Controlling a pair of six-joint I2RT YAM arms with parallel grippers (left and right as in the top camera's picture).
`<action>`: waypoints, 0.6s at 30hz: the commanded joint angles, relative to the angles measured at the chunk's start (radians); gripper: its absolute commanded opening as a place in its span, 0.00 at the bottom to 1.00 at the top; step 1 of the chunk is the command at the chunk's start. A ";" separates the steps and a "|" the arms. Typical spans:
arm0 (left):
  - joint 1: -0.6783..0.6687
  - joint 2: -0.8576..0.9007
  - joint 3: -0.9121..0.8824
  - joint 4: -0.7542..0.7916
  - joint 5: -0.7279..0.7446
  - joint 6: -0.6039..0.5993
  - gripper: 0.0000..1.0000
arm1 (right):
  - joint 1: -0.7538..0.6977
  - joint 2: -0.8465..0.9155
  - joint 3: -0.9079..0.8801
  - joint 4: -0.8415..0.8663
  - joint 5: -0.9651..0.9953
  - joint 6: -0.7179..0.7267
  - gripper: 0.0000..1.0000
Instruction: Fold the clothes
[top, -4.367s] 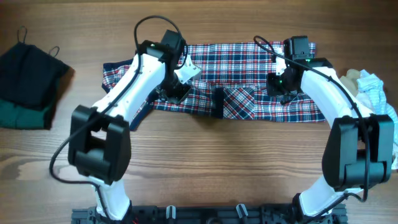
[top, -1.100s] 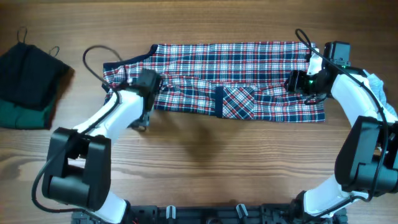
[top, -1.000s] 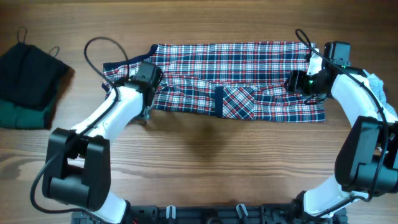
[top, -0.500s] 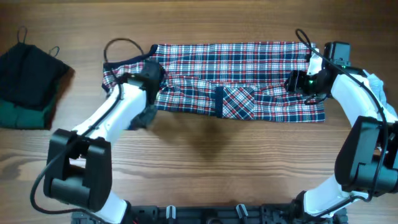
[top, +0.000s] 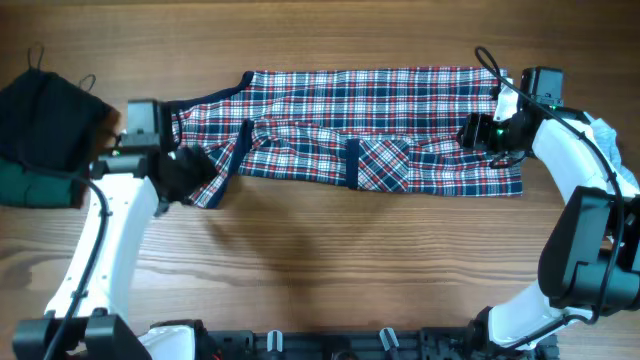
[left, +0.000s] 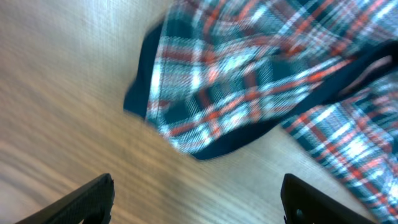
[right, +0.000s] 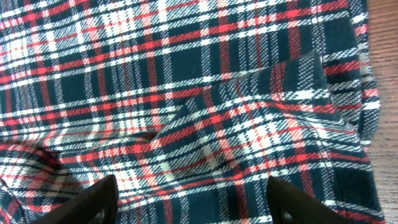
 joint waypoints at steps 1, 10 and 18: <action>0.025 0.004 -0.159 0.087 0.056 -0.246 0.85 | 0.010 -0.023 0.006 -0.002 -0.017 0.000 0.77; 0.158 0.001 -0.299 0.300 0.048 -0.343 0.68 | 0.010 -0.023 0.006 -0.004 -0.017 0.000 0.77; 0.190 0.008 -0.390 0.507 0.187 -0.327 0.78 | 0.010 -0.023 0.006 -0.007 -0.017 0.000 0.77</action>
